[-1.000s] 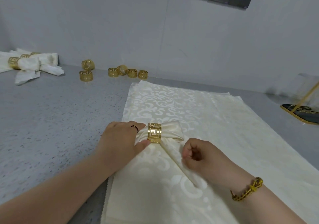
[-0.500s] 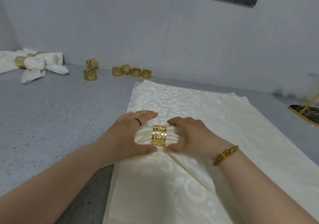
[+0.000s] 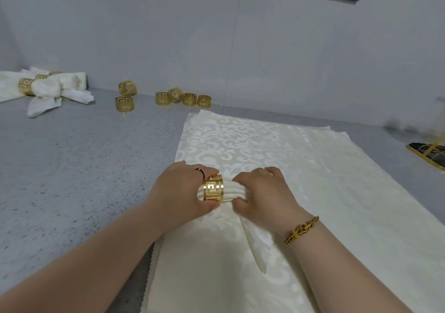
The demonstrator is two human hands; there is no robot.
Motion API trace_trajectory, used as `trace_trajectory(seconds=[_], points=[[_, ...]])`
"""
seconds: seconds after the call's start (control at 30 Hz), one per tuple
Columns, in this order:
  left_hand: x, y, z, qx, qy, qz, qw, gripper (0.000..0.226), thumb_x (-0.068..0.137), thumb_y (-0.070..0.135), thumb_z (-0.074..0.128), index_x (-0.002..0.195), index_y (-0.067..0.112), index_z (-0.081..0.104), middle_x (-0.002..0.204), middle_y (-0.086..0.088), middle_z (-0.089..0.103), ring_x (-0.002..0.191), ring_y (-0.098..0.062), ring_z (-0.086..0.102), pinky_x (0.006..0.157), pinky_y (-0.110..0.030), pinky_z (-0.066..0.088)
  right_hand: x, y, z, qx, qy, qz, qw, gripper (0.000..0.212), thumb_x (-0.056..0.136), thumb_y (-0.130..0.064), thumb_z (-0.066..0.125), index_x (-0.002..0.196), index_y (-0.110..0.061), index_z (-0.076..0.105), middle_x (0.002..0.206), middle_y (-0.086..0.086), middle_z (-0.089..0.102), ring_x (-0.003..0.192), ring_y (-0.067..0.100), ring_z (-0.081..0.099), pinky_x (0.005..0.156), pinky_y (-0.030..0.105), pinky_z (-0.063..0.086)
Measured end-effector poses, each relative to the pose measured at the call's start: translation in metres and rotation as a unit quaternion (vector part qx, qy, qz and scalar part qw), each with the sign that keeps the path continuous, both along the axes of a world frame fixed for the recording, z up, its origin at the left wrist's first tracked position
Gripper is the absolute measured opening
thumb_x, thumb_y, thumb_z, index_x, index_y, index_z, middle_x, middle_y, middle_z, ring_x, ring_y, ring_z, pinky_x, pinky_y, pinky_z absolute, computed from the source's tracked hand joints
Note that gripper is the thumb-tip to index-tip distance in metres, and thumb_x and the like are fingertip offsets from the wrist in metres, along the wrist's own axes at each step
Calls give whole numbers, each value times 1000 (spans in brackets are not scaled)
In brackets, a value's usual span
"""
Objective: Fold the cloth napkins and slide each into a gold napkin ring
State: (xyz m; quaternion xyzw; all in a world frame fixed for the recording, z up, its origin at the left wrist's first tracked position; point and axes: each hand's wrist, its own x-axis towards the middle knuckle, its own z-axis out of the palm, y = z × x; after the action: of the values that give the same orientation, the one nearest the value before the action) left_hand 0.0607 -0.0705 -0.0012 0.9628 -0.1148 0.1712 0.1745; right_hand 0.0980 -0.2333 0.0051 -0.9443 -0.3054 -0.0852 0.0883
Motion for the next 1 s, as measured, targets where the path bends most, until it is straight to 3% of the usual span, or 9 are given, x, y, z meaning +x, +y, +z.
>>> trace_trajectory(seconds=[0.17, 0.3, 0.37, 0.47, 0.57, 0.67, 0.77, 0.9, 1.0], points=[[-4, 2, 4, 7, 14, 17, 1000, 59, 83, 47, 56, 137, 36, 35, 134, 20, 45, 120, -6, 40, 100, -14, 15, -1, 0, 1, 0, 6, -2, 1000, 27, 84, -28, 49, 109, -26, 56, 82, -11, 47, 105, 12, 47, 107, 27, 8], [-3, 5, 1, -11, 23, 2, 1000, 67, 80, 50, 61, 139, 38, 31, 137, 20, 42, 121, -3, 38, 106, -17, 13, -2, -4, 4, 34, 59, 8, 998, 59, 73, -47, 53, 128, -28, 44, 120, -10, 50, 123, 13, 38, 111, 29, 16], [-2, 8, 2, -38, 53, -1, 998, 82, 72, 54, 66, 141, 40, 23, 139, 20, 37, 127, -4, 32, 109, -21, 15, -7, -11, 9, 96, 78, 4, 992, 73, 67, -53, 62, 131, -29, 37, 136, -12, 35, 129, 9, 25, 107, 17, 14], [-4, 19, 7, -179, 106, 13, 978, 75, 74, 49, 65, 138, 41, 28, 132, 19, 42, 127, -6, 37, 103, -23, 27, -24, -25, 13, 152, 48, 23, 987, 57, 52, -67, 44, 99, -36, 39, 109, -25, 34, 104, -3, 25, 92, 1, 14], [-11, 36, 7, -308, 96, 47, 945, 33, 93, 31, 46, 125, 31, 49, 123, 12, 49, 122, -8, 43, 96, -18, 26, -36, -35, 7, 87, 56, 35, 994, 59, 55, -68, 36, 98, -29, 50, 103, -19, 38, 97, 4, 37, 83, 10, 27], [-21, 44, 3, -269, 106, 88, 953, 31, 95, 21, 44, 125, 23, 53, 120, 9, 53, 105, -4, 44, 89, -14, 27, -43, -38, 3, 55, 91, 22, 994, 37, 76, -48, 54, 102, -22, 56, 106, -20, 35, 103, 9, 49, 85, 20, 37], [-26, 46, -3, -195, 113, 85, 971, 41, 89, 17, 56, 129, 23, 48, 130, 6, 47, 112, -8, 44, 88, -12, 27, -44, -39, 2, 75, 118, 14, 990, 8, 84, -23, 60, 92, -23, 58, 100, -23, 39, 104, 9, 50, 88, 22, 40], [-30, 40, -3, -182, 126, 102, 970, 71, 79, 20, 69, 139, 23, 32, 141, 2, 36, 125, -16, 40, 106, -23, 27, -42, -42, 2, 144, 192, -31, 970, 28, 81, -20, 66, 82, -35, 43, 95, -19, 40, 82, -1, 47, 70, 6, 39], [-33, 39, -1, -202, 172, 126, 956, 101, 64, 39, 76, 145, 26, 17, 143, 2, 37, 130, -18, 38, 112, -35, 25, -36, -39, 6, 314, 304, -151, 887, 28, 80, -33, 67, 100, -26, 48, 89, -10, 48, 69, 2, 46, 57, 10, 37]])
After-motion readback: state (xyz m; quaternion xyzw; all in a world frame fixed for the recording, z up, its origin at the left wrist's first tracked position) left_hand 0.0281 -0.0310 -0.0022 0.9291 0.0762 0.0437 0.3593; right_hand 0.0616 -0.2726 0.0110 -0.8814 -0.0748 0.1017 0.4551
